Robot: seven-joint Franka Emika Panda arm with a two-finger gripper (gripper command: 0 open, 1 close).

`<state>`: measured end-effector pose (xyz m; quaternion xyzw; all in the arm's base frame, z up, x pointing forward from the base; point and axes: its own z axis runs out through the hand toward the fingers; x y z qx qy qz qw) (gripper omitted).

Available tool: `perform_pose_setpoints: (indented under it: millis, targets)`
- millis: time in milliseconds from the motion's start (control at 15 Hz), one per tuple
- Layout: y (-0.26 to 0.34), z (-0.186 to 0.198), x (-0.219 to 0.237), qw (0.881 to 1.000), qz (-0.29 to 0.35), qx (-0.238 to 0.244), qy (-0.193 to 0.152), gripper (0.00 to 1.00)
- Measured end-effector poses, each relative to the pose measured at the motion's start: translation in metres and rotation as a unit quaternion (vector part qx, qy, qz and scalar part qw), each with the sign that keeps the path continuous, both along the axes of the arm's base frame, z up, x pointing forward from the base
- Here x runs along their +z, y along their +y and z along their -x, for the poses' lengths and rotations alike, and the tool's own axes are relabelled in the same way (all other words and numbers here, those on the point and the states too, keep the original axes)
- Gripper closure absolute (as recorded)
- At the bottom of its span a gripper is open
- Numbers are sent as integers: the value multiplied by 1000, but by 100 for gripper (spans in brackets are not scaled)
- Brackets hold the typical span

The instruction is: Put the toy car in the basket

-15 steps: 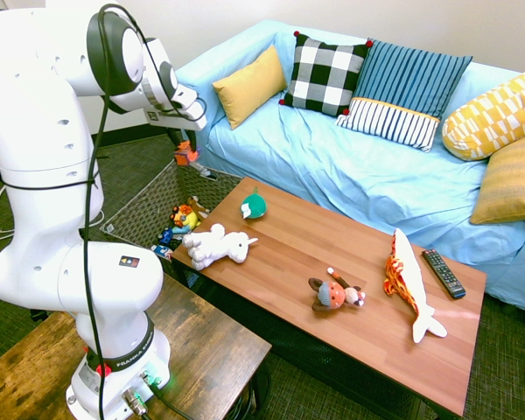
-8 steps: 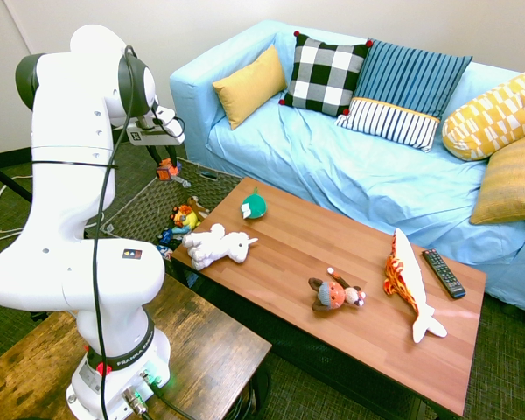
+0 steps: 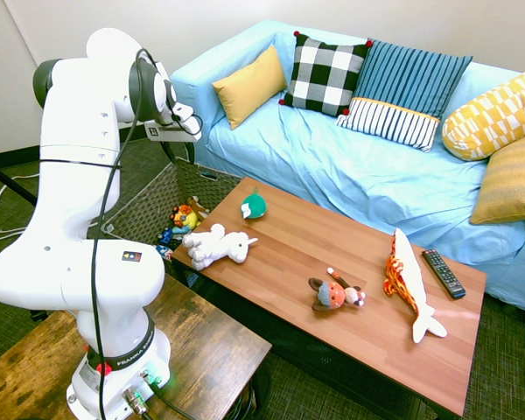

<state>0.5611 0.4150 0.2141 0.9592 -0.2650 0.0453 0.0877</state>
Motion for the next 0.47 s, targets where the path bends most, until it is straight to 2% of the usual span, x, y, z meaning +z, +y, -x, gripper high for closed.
perform_pose_setpoints:
  millis: [133,267,467]
  targets:
    - [-29,-4,27,1000,1,-11,-20,0]
    - [-83,-18,67,998,-5,-44,-44,0]
    - [-162,-17,97,996,-14,-69,-57,0]
